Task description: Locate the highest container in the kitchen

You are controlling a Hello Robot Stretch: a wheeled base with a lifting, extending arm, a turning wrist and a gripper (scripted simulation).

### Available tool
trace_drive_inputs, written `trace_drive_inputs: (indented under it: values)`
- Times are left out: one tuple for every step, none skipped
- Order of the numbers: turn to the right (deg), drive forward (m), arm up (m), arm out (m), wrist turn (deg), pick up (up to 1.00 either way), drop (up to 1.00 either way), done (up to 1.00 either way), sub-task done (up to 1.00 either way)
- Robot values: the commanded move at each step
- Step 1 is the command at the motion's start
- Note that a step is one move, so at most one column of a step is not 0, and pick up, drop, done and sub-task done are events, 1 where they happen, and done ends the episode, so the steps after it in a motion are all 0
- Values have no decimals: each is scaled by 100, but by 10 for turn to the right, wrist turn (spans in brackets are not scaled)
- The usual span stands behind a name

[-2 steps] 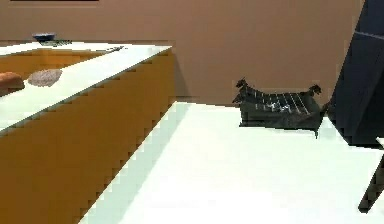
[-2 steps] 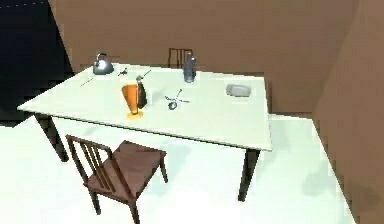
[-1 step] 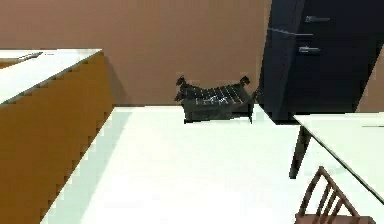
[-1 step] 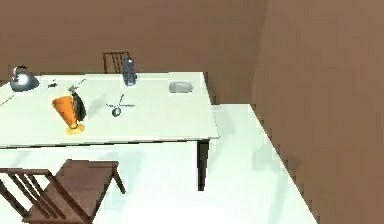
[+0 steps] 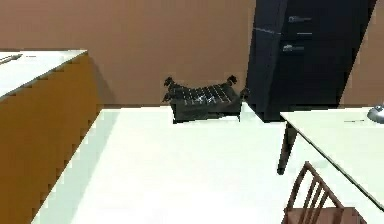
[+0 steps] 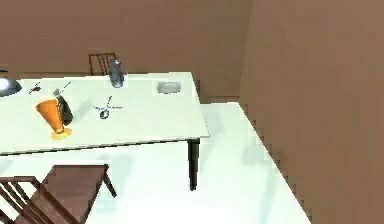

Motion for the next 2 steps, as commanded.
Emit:
trace_drive_inputs:
  values:
    - [0, 100, 0, 0, 0, 0, 0, 0, 0]
    - [0, 85, 0, 0, 0, 0, 0, 0, 0]
